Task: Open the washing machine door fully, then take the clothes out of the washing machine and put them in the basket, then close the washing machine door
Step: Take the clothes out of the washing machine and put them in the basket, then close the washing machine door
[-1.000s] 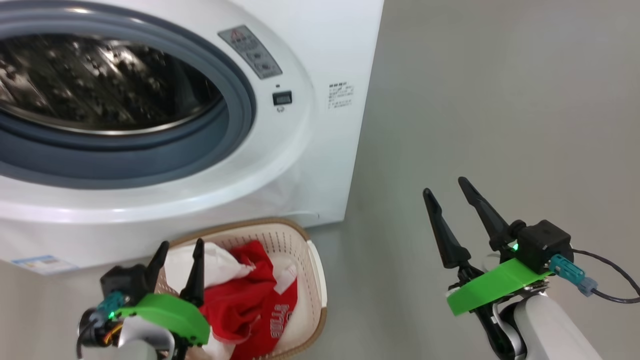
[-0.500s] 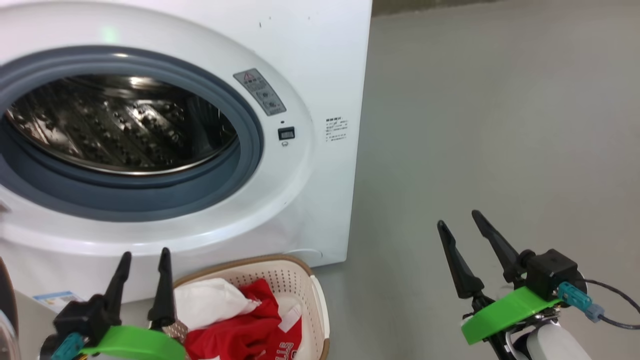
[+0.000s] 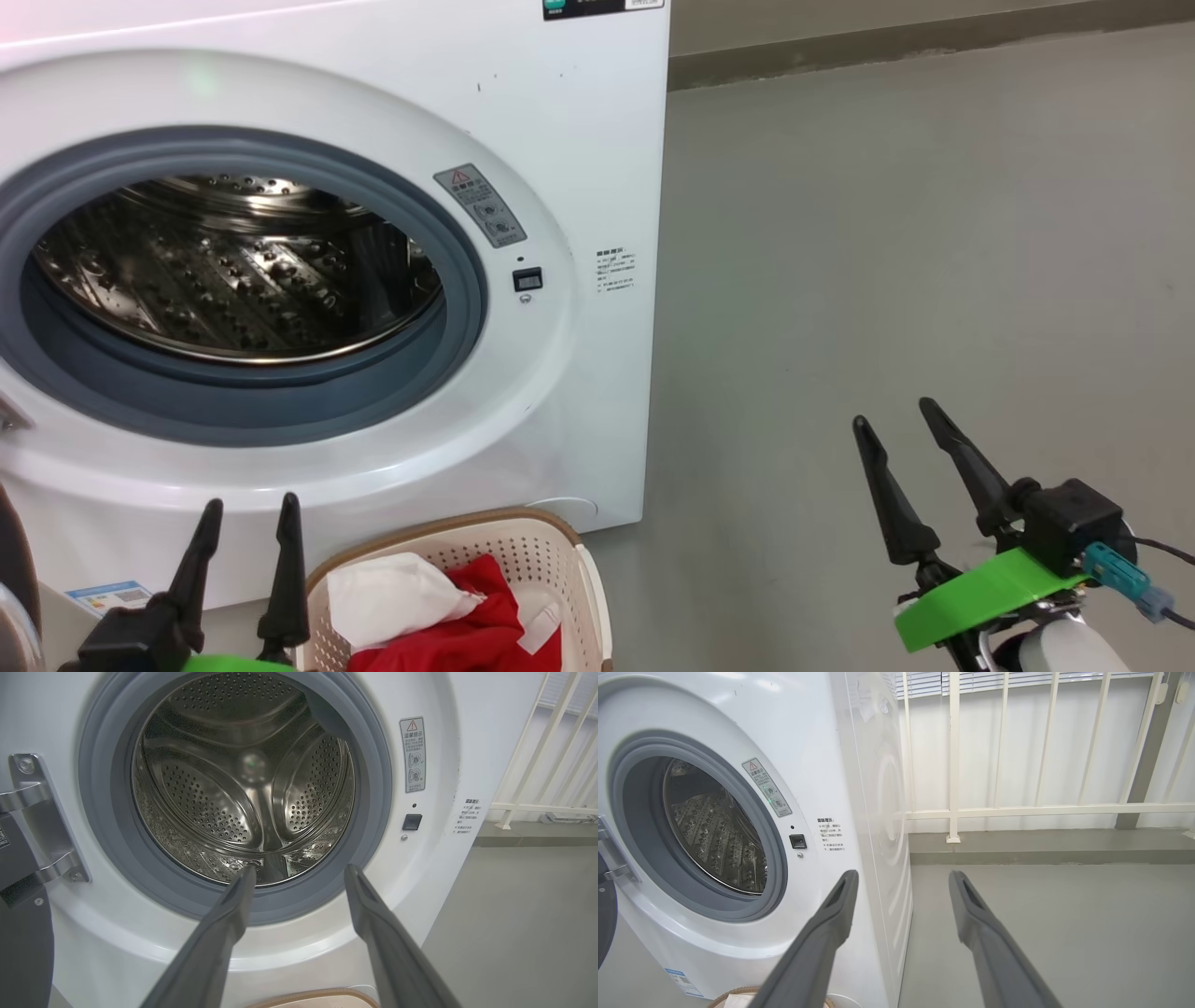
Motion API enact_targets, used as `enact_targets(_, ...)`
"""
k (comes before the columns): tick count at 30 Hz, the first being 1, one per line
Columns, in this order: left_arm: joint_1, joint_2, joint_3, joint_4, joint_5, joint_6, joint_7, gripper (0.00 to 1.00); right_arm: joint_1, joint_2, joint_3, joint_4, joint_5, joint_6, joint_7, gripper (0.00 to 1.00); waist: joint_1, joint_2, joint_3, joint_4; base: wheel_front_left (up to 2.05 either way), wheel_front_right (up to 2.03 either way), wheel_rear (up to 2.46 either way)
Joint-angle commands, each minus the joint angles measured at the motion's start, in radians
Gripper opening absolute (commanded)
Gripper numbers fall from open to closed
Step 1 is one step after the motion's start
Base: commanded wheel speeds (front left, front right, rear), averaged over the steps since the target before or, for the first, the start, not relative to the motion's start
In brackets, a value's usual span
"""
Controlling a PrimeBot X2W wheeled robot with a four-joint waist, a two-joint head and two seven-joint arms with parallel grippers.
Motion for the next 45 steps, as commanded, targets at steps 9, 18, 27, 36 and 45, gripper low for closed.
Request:
enact_targets(9,0.028,0.008,0.046,-0.039,0.024,-0.002,-0.012,1.0,0.027,-0.011,-0.016,-0.067,-0.027,0.006,-0.006,1.0,0.0,0.0,-0.017,-0.001,0.0,0.0,0.0)
enact_targets(18,0.035,0.008,0.049,-0.032,0.023,-0.003,-0.012,1.0,0.041,-0.016,-0.02,-0.073,-0.029,0.006,-0.006,1.0,0.0,0.0,-0.029,0.007,0.0,0.0,0.0)
enact_targets(27,0.043,0.008,0.047,-0.023,0.031,0.012,-0.012,1.0,0.045,-0.02,-0.015,-0.066,-0.024,0.006,-0.006,1.0,0.0,0.0,-0.035,0.008,-0.07,0.07,0.0)
enact_targets(36,0.033,0.008,0.042,-0.037,0.038,0.018,-0.012,1.0,0.037,-0.015,-0.022,-0.06,-0.016,0.006,-0.006,1.0,0.0,0.0,-0.034,0.006,-1.02,1.02,0.0)
enact_targets(45,0.032,0.008,0.038,-0.056,0.031,0.012,-0.012,1.0,0.029,-0.004,-0.016,-0.048,-0.013,0.006,-0.006,1.0,0.0,0.0,-0.035,0.01,-1.9,1.9,0.0)
